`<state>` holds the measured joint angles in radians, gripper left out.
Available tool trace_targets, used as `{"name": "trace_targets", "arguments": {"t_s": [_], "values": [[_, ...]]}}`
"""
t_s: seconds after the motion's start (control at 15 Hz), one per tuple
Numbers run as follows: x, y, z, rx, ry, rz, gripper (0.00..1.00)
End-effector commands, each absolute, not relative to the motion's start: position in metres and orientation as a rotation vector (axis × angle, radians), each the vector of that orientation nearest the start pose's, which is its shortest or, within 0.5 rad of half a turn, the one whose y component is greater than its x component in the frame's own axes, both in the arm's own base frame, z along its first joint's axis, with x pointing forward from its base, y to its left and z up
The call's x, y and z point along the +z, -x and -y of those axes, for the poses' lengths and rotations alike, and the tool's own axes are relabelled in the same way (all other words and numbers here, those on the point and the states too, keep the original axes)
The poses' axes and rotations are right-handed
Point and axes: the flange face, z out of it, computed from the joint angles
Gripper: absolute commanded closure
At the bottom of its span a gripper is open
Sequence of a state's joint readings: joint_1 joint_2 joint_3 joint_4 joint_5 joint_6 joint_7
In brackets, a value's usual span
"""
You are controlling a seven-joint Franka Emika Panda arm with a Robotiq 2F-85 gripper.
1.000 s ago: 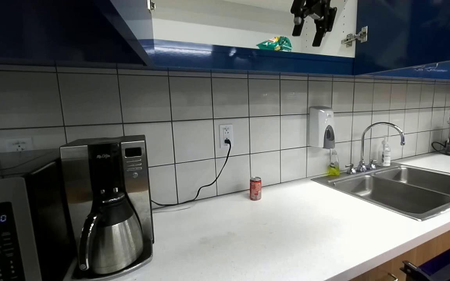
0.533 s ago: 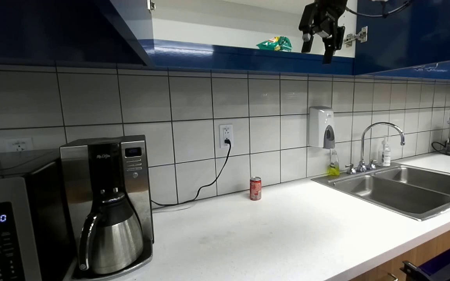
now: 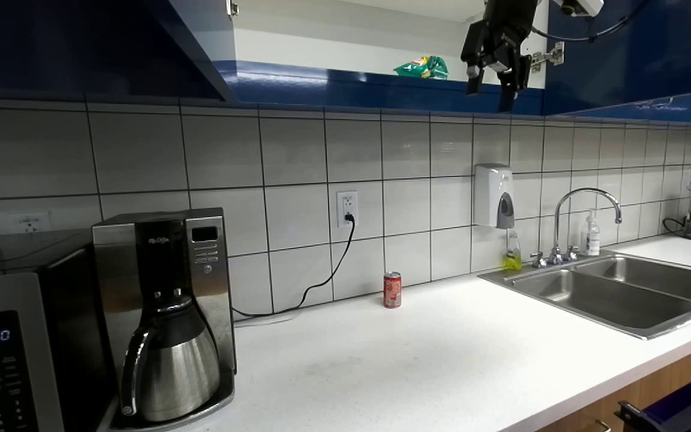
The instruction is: Put the green snack packet in the top cabinet
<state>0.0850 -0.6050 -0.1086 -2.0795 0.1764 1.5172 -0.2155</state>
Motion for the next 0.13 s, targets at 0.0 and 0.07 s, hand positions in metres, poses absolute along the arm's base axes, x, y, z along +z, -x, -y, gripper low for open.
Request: {"name": "trace_targets", "arguments": {"t_s": [0.0,0.07], "values": [[0.6579,-0.3559,0.0022,-0.095,2.89,0.324,0.0],[0.658,-0.3558,0.0022,-0.095,2.89,0.324,0.0]]}}
